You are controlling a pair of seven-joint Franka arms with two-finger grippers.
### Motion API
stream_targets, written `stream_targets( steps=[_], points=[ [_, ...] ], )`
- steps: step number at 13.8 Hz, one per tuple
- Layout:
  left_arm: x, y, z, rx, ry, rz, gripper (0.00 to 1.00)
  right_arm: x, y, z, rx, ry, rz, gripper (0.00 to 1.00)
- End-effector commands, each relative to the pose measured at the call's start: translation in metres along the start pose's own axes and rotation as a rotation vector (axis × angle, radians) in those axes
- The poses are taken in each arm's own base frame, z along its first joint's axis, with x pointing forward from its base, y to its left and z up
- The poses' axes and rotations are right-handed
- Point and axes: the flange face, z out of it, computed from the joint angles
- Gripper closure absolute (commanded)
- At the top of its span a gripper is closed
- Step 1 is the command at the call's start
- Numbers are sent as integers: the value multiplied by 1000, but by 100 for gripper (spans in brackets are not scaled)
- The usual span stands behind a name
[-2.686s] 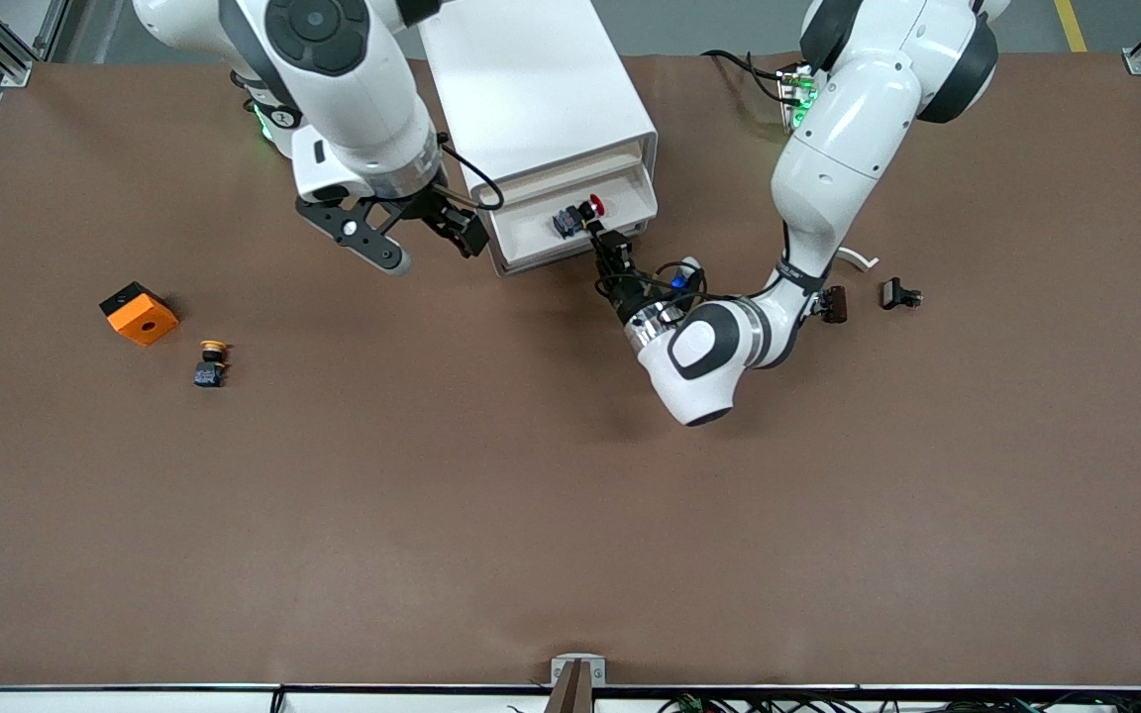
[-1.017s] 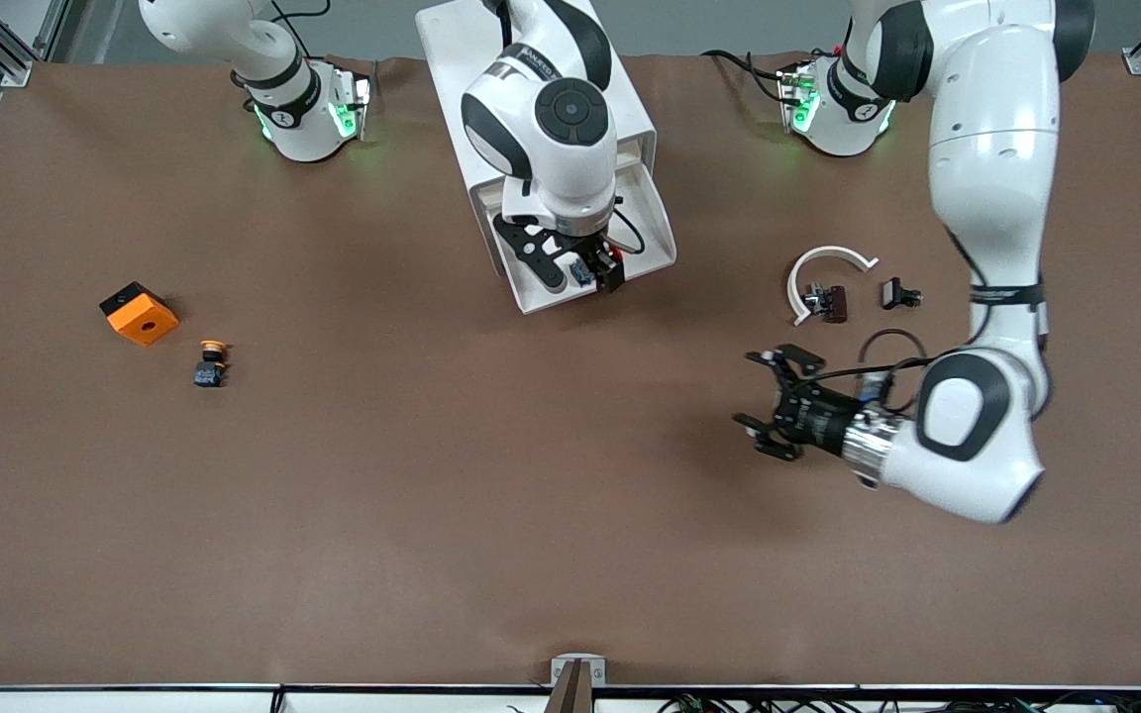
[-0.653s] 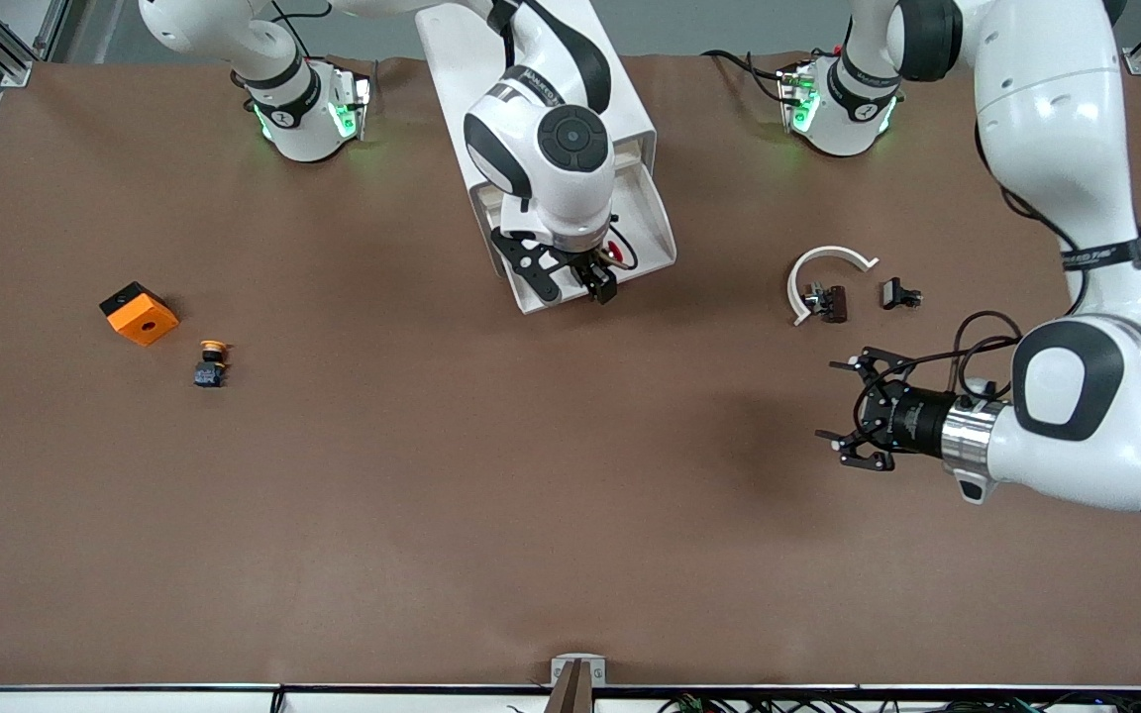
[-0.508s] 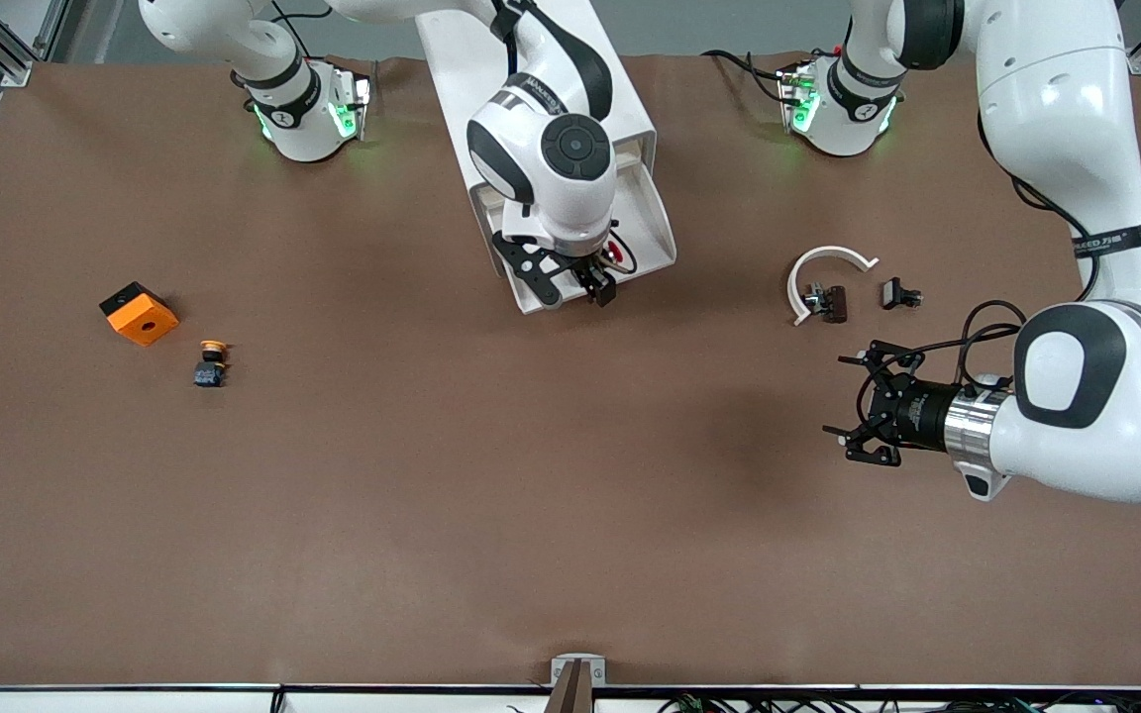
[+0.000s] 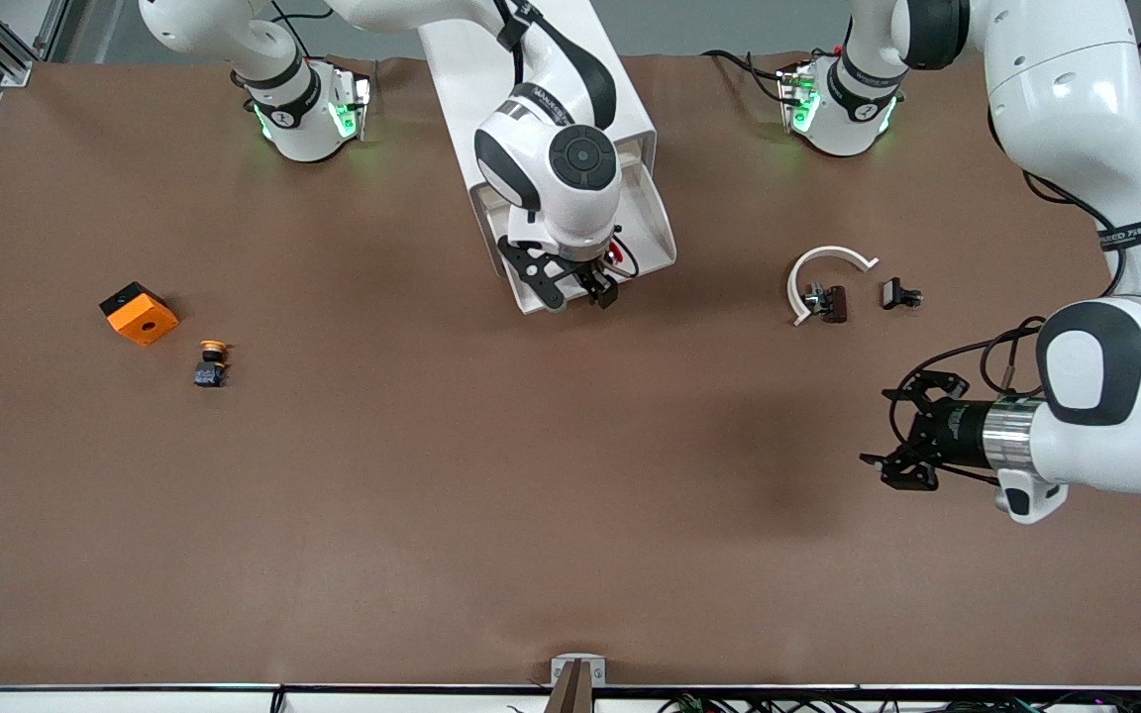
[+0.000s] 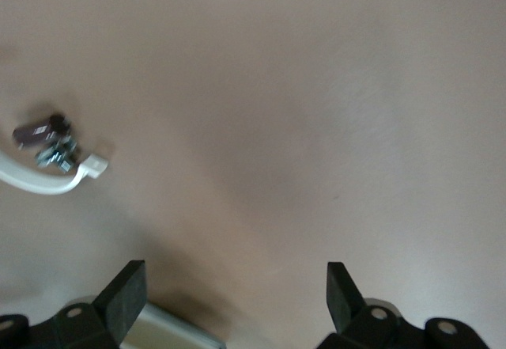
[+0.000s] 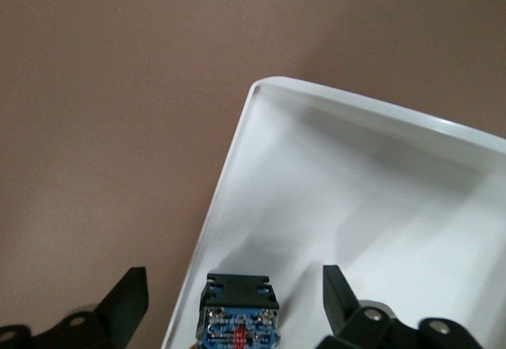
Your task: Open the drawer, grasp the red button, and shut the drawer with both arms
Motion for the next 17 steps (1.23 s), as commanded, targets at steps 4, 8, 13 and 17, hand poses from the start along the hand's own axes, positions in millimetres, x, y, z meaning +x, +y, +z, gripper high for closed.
stream_targets(
  steps=[4,8,13,17],
  points=[
    [34,-15,-21,36,147,253,0,-8,-2,-3,8,-18,-5,26],
    [21,-24,-47,130,277,351,0,-15,0,-7,9,-48,-1,26],
    [-2,-9,-40,220,392,546,0,-18,0,-8,8,-53,-6,33],
    [-51,11,-22,220,426,625,0,-17,0,-9,8,-53,-6,64]
  ],
)
